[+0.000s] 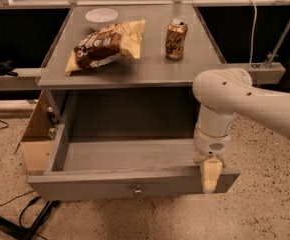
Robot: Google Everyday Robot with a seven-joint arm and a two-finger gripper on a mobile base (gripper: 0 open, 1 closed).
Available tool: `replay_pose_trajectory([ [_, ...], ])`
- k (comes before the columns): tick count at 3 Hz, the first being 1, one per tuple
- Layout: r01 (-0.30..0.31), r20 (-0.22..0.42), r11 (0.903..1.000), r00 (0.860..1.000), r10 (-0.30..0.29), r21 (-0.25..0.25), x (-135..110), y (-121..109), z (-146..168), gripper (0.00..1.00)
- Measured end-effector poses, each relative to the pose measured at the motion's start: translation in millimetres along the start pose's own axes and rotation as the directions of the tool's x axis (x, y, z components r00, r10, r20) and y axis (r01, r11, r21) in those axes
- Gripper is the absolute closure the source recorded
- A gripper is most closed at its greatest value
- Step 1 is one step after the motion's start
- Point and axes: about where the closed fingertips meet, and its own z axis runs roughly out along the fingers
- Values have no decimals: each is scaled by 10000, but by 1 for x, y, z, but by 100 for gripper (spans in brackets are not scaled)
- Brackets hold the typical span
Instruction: Open top drawer
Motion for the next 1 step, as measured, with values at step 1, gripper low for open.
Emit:
replay_pose_trajectory([
  [1, -23, -53, 9923, 10000, 30, 1239, 2, 27, -57, 0],
])
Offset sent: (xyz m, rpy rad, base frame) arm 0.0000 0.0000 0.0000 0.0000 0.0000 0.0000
